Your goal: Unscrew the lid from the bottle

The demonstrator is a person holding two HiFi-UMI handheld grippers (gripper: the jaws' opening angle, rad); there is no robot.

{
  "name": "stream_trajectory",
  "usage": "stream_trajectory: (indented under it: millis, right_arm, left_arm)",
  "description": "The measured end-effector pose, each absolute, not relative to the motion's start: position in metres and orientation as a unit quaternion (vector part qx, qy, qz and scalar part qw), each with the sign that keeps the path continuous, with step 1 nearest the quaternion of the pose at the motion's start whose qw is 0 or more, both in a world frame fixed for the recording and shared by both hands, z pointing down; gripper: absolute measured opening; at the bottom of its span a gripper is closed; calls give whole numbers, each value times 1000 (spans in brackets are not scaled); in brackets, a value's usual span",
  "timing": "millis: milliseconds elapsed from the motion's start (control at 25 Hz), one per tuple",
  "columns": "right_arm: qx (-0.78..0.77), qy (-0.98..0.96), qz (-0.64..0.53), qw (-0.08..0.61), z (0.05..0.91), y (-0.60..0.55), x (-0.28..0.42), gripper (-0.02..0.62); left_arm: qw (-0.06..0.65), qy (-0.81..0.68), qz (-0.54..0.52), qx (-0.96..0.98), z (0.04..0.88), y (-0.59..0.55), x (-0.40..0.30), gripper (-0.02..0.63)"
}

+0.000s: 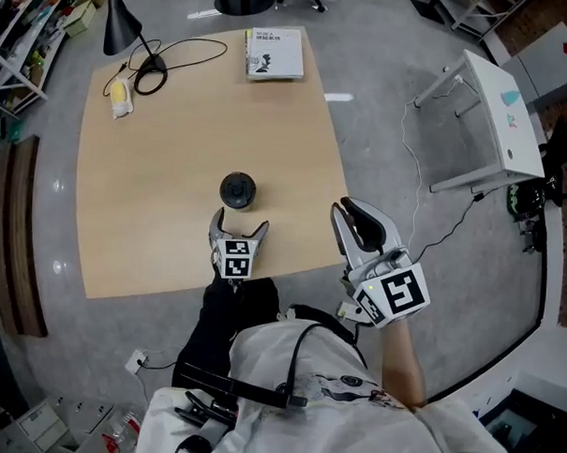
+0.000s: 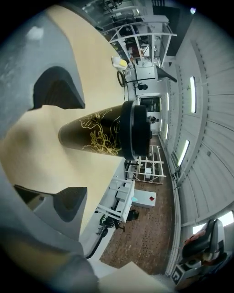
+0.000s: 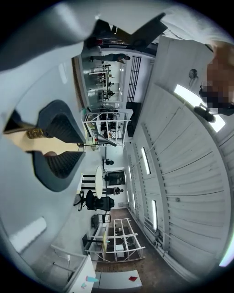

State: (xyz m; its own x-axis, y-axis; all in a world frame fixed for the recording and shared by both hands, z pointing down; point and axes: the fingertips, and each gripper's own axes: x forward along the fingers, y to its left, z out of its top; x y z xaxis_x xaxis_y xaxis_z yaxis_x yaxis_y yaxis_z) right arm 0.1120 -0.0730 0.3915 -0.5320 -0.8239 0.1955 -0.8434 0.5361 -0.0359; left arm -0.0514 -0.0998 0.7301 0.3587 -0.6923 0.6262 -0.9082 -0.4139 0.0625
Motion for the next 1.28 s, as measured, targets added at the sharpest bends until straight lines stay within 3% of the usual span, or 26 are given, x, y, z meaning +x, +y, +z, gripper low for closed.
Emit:
stream_trajectory:
  millis: [80,520,680,800,960,1120,1160,1240,1280]
  right_arm:
    - [483,-869,64,82,391,-98,101,32]
    - [492,-855,89,135,422,-169,82,6]
    - [493,-850,107,149,437,-181,79,6]
    - [489,-850,116,156,446,-184,75,6]
    - [469,-859,122,166,461,-186,65,6]
    - [403,-894,107,161,459,-186,37,8]
    - [368,-909,105,164,454,-184,25,57]
    - [280,-936,100,190,444,-175,-4,329]
    - [242,-944,90,205,439,-171,-15,426]
  left_arm:
    - [201,-490,270,804,739,-116,-51,546]
    - [176,-438,256,844,753,-154,-30,538]
    - [161,-411,272,855,753,-155,-29,434]
    - [177,-397,285,854,753,-160,-31,396]
    - [214,-379,259,862,740,-172,-27,393]
    - [166,-384,213,883,673,-199,-18,393]
    - [144,-382,206,889,651,-205,-14,393]
    - [102,-376,198,899,607,-212,-7,393]
    - [86,-373,194,903,587,-213,-4,393]
